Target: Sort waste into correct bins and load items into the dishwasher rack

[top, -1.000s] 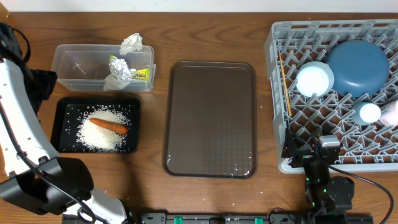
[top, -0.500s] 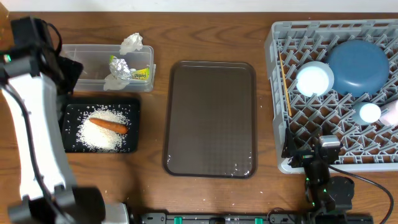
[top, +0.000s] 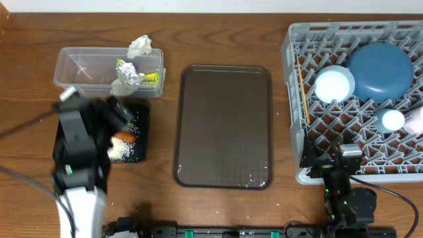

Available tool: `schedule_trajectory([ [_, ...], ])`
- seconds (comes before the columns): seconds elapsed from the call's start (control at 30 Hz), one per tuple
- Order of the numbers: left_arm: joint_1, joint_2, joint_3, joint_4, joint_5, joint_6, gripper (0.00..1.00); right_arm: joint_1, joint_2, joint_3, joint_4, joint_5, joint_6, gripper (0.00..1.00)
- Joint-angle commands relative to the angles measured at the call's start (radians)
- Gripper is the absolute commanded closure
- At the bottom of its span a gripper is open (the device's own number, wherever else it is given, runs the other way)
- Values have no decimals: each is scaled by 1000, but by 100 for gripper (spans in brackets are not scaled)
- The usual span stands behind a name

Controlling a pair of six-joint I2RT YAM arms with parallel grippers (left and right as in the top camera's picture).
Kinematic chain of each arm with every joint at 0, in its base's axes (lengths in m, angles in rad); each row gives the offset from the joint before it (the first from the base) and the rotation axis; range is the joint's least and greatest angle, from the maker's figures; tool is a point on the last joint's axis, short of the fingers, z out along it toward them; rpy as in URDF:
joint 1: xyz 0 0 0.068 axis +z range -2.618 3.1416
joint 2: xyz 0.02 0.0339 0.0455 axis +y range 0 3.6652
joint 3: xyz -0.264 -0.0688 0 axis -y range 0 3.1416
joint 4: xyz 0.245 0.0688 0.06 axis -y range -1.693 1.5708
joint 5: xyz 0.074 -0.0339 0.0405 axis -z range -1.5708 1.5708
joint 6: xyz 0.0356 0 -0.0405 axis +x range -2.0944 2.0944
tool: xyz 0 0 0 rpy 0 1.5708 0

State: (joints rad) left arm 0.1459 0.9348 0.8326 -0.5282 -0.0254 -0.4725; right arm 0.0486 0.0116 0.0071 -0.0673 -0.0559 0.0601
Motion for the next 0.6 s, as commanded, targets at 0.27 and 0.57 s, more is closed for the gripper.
schedule_trajectory([
  [0.27, -30, -435, -451, 92, 18, 50, 2, -11, -6, -2, -4, 3, 10, 1],
  [0.57, -98, -565, -657, 334, 41, 90, 2, -11, -6, -2, -4, 3, 10, 1],
])
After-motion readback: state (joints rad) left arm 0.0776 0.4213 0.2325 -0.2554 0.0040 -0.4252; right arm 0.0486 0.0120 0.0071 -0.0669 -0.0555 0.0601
